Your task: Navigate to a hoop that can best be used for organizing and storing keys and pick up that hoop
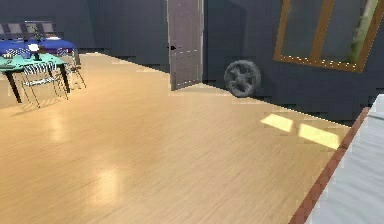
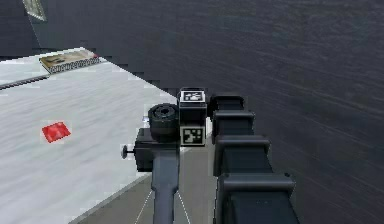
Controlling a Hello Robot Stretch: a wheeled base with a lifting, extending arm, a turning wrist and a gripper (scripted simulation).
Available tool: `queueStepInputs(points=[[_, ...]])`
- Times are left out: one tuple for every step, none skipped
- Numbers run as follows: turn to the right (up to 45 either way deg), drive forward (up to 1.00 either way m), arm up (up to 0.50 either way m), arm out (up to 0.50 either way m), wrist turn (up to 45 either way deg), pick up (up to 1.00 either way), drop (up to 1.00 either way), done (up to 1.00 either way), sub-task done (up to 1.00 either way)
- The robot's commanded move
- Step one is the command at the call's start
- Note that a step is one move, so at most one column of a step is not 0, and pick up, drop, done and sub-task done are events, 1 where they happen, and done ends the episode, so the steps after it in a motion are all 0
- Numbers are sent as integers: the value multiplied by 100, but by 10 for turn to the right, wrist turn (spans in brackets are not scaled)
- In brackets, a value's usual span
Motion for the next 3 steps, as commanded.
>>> queueStepInputs(points=[[0, 0, 0, 0, 450, 0, 0, 0, 0], [0, 0, 0, 0, 450, 0, 0, 0, 0], [0, 0, 0, 0, 450, 0, 0, 0, 0]])
